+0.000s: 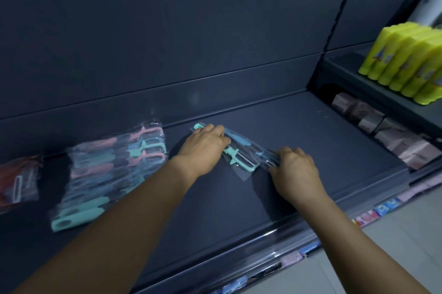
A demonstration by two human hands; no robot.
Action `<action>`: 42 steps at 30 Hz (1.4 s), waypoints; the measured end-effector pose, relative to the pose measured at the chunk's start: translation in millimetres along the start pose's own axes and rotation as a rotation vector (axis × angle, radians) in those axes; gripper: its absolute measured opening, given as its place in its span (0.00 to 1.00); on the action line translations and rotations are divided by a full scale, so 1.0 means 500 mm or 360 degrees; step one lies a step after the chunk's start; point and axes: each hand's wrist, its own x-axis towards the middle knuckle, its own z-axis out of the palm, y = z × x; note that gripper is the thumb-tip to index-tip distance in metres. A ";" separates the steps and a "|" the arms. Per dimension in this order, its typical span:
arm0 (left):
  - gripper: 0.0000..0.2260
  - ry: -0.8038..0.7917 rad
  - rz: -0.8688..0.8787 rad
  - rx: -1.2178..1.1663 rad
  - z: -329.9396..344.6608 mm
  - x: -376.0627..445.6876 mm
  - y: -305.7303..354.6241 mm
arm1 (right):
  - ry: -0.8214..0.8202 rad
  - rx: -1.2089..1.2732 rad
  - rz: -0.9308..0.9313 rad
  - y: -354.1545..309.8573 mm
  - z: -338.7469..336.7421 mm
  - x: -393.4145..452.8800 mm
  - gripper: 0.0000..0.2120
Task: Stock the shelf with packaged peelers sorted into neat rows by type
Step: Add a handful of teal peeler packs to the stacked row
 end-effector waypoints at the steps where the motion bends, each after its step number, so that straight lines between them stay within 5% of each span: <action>1: 0.17 -0.0010 0.0010 0.0000 0.002 0.004 -0.002 | -0.0007 -0.0012 0.0005 0.002 -0.002 0.004 0.14; 16: 0.23 0.0122 0.0054 0.0348 -0.087 -0.055 0.003 | 0.0182 -0.0027 -0.0165 0.011 -0.007 0.020 0.11; 22: 0.13 0.0320 -0.0152 0.0163 -0.079 -0.212 -0.046 | 0.0283 -0.0024 -0.0226 -0.030 0.001 0.010 0.11; 25: 0.03 0.0071 -0.0457 -0.0012 -0.075 -0.296 -0.062 | 0.0355 0.0111 -0.0256 -0.066 0.012 -0.009 0.10; 27: 0.08 0.0043 -0.0584 -0.0083 -0.063 -0.338 -0.081 | 0.0393 0.0207 -0.0306 -0.093 0.018 -0.023 0.09; 34: 0.07 -0.0073 -0.0632 -0.0331 -0.042 -0.415 -0.138 | 0.0382 0.0517 -0.0463 -0.182 0.038 -0.075 0.06; 42: 0.07 0.0234 -0.0483 -0.0489 -0.011 -0.424 -0.160 | 0.0424 0.0572 -0.0599 -0.226 0.047 -0.117 0.03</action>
